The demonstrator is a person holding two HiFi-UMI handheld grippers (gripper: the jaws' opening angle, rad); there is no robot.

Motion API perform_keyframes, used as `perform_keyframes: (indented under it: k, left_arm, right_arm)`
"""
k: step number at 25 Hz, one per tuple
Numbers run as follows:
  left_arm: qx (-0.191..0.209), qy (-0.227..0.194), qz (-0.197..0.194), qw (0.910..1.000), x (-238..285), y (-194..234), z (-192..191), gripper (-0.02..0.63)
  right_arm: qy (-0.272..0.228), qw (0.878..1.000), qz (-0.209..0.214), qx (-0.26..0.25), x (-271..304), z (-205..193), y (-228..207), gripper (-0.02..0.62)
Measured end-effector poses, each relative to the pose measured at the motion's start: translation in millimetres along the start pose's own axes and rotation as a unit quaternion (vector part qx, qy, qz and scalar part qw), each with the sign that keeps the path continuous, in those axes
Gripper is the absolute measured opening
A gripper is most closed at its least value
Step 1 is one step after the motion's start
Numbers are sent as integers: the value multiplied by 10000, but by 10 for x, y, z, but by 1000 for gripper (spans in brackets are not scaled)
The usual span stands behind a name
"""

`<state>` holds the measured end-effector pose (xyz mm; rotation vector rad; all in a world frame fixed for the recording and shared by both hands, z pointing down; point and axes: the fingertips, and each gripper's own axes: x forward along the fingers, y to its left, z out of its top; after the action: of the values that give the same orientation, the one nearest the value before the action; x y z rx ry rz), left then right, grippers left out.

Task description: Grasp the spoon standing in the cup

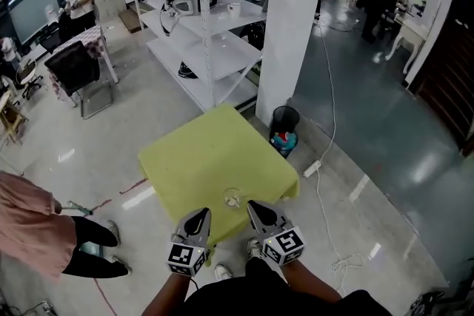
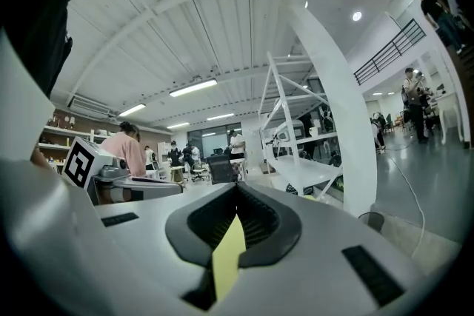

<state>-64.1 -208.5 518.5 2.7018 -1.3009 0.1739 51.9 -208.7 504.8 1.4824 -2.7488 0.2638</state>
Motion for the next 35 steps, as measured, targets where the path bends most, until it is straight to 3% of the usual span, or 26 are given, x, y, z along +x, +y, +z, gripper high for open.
perform_keyframes:
  k: [6,15,24,25,28,35]
  left_arm:
    - [-472,11,203,9987,213,205,-86,6]
    - [-434,369,371,9977,440,279,-467,6]
    - [-662,753,400,9942,558,257,-906,6]
    - [-677,805,416,9936,551,259,-958,6]
    - [-723,944,459,9918,511,261,-1097,6]
    - [-831,1098,548,9890,470,302,-1274,6]
  right_arm:
    - [356,9994,26,27,87,-214,-143,6]
    - [1172,9929,-119,-180,178,-847,-343,7]
    - [1789,9830,196,-361,344,-1505,-450,9]
    - [1816,9825,204,-368,364,-1553,-455,17]
    - [1831,9820,226,-417,428,-1670,-459,125]
    - [2229,9704,556,-750,512,-2051,-322,133]
